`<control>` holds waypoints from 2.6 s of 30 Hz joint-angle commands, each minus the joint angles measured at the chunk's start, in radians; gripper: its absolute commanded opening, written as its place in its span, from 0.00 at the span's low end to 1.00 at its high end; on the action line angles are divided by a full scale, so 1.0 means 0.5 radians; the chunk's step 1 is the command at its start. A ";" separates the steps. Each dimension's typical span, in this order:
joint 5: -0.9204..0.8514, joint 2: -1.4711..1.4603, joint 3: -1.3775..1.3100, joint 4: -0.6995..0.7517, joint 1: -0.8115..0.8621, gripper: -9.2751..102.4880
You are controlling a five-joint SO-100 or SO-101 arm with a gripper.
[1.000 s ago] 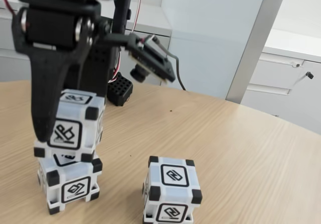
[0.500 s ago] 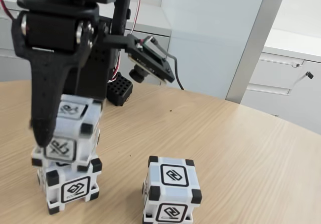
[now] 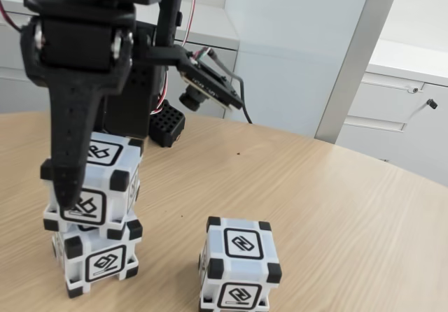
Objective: Stack cubes from left to right.
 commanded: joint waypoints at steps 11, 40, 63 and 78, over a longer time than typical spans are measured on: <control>-0.107 0.209 -0.009 0.015 -0.021 0.40; -0.187 0.261 -0.009 0.206 -0.528 0.40; 0.469 0.193 -0.046 0.101 -1.190 0.49; 1.108 -0.245 -0.028 -0.466 -1.224 0.49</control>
